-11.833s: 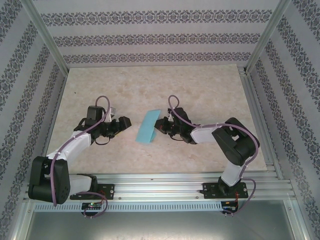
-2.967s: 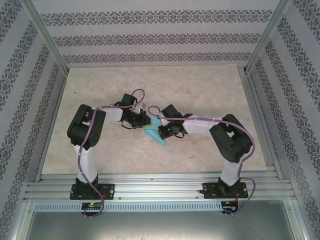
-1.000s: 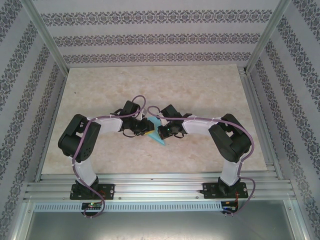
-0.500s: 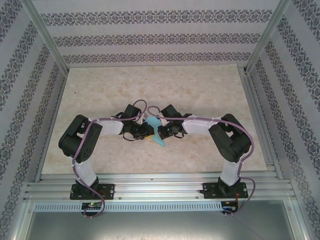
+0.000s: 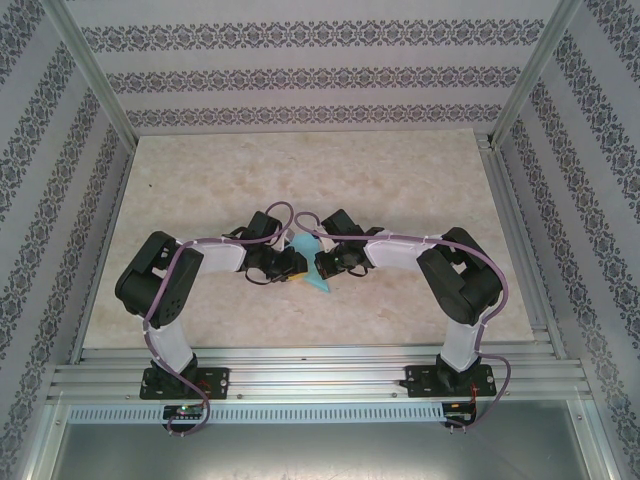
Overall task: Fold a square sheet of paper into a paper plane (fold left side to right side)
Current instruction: Third fold the triangle at the center of the table.
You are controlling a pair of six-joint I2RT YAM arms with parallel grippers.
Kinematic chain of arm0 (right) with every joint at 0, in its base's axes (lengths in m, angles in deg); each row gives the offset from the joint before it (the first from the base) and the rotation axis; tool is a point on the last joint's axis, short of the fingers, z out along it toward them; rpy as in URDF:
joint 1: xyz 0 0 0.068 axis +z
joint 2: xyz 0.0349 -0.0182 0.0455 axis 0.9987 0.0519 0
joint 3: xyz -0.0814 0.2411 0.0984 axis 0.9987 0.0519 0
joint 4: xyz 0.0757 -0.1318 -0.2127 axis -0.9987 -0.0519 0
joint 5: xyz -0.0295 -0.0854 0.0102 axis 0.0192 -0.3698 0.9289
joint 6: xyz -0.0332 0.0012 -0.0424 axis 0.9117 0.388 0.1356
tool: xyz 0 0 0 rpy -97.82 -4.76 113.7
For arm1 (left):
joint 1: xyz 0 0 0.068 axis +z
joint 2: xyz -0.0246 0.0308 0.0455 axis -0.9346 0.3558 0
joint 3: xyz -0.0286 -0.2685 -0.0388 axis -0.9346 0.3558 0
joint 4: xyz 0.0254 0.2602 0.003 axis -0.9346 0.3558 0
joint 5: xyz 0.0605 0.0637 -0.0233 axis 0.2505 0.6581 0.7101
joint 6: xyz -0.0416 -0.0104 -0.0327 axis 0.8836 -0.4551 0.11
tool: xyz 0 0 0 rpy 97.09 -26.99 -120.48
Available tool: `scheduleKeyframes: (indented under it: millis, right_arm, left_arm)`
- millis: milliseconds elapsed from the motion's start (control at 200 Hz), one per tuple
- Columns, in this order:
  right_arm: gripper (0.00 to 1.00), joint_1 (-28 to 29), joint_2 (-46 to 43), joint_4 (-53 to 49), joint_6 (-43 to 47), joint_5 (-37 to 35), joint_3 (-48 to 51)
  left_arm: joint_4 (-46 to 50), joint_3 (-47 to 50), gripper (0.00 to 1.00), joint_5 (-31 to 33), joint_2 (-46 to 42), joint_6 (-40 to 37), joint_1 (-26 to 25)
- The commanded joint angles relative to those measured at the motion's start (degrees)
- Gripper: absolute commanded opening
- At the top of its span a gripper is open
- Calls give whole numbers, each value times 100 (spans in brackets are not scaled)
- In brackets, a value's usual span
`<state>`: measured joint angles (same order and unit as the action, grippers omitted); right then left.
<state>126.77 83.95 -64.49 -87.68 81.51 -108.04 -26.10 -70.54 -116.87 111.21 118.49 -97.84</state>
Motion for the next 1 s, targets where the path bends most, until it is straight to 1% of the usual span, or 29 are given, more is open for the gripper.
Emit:
scheduleKeyframes:
  millis: [0,60,130,195,280,320,400,485,539,589,719,799,994]
  right_arm:
    - [0,76,-97,-192,49,-23,100]
    - [1,67,-192,-220,41,-33,115]
    - [9,51,-333,-259,23,-42,124]
    - [12,39,-507,-300,1,-53,143]
    - [18,21,-761,-328,-62,-48,209]
    - [23,9,-883,-321,-105,-32,264]
    - [28,6,-1110,-278,-232,109,407]
    - [28,2,-1326,-81,-474,442,643]
    - [27,19,-1407,135,-701,750,805]
    - [24,36,-1432,400,-944,1034,954]
    - [24,132,-1416,1023,-1448,1515,1224]
    - [24,143,-1343,1279,-1603,1620,1311]
    - [24,139,-1102,1271,-1598,1670,1286]
  left_arm:
    - [83,111,23,132,-22,-109,-78]
    - [83,135,23,147,-6,-120,-81]
    - [105,146,22,184,-2,-141,-83]
    - [118,151,22,201,-10,-152,-80]
    - [116,154,22,198,-11,-153,-77]
    - [113,147,22,195,-15,-153,-80]
    - [103,136,22,185,-24,-153,-89]
    - [109,129,22,185,-35,-153,-83]
    - [115,120,22,188,-37,-159,-80]
    - [118,113,22,193,-41,-157,-83]
    - [116,128,22,216,-33,-169,-78]
    - [124,129,22,219,-34,-179,-77]
    - [140,125,21,247,-34,-188,-85]
